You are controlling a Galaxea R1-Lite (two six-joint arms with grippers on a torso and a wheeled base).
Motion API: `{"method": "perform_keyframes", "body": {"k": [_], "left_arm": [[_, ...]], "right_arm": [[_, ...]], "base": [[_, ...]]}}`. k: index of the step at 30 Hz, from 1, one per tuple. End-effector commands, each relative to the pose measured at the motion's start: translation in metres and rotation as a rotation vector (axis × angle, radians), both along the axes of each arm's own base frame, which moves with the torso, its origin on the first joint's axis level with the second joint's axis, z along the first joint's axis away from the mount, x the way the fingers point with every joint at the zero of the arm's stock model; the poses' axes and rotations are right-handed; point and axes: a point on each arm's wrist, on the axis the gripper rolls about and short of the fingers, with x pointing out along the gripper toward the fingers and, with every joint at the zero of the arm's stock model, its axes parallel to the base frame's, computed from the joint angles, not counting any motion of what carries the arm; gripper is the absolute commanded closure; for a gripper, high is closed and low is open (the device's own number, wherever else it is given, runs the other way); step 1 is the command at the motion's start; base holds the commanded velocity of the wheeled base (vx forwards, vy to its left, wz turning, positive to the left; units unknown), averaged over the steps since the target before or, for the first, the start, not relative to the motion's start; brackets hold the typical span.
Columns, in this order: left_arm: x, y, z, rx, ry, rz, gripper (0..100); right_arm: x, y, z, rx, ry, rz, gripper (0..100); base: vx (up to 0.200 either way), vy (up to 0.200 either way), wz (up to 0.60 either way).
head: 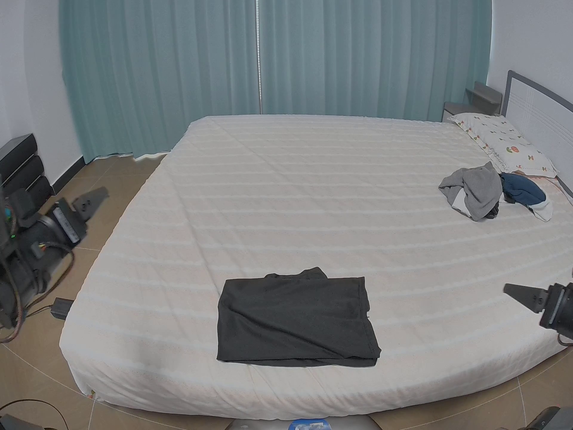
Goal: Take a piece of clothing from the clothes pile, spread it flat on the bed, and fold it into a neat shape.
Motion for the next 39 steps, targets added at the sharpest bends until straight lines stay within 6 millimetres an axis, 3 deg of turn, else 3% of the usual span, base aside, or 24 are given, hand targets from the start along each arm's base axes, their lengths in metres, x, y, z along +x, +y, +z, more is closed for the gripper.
{"method": "perform_keyframes", "body": {"k": [1, 2, 7, 15, 19, 24, 30, 33, 37, 39], "left_arm": [[-0.107, 0.035, 0.013, 0.152, -0.214, 0.120, 0], [-0.107, 0.035, 0.013, 0.152, -0.214, 0.120, 0], [-0.145, 0.047, 0.003, 0.244, -0.219, 0.244, 0], [-0.192, 0.051, -0.024, 0.358, -0.203, 0.329, 0], [-0.206, 0.049, -0.036, 0.378, -0.190, 0.374, 0], [-0.209, 0.049, -0.050, 0.387, -0.175, 0.362, 0], [-0.206, 0.047, -0.076, 0.428, -0.146, 0.351, 0], [-0.205, 0.046, -0.087, 0.464, -0.125, 0.345, 0], [-0.199, 0.046, -0.098, 0.466, -0.087, 0.337, 0], [-0.198, 0.046, -0.099, 0.467, -0.084, 0.336, 0]], "right_arm": [[-0.088, -0.013, 0.012, -0.213, -0.291, -0.095, 0], [-0.088, -0.013, 0.012, -0.213, -0.291, -0.095, 0], [-0.120, -0.013, -0.006, -0.366, -0.328, -0.044, 0], [-0.143, -0.018, -0.021, -0.455, -0.422, 0.038, 0], [-0.144, -0.019, -0.021, -0.499, -0.435, 0.051, 0], [-0.143, -0.019, -0.023, -0.501, -0.422, 0.047, 0], [-0.141, -0.023, -0.027, -0.561, -0.341, -0.170, 0], [-0.143, -0.020, -0.031, -0.554, -0.338, -0.193, 0], [-0.141, -0.017, -0.063, -0.567, -0.292, -0.194, 0], [-0.139, -0.018, -0.068, -0.572, -0.274, -0.196, 0]], "base": [[0.000, 0.000, 0.00], [0.000, 0.000, 0.00], [0.000, 0.000, 0.00], [0.000, 0.000, 0.00], [0.000, 0.000, 0.00], [0.000, 0.000, 0.00], [0.000, 0.000, 0.00], [0.000, 0.000, 0.00], [0.000, 0.000, 0.00], [0.000, 0.000, 0.00]]}}
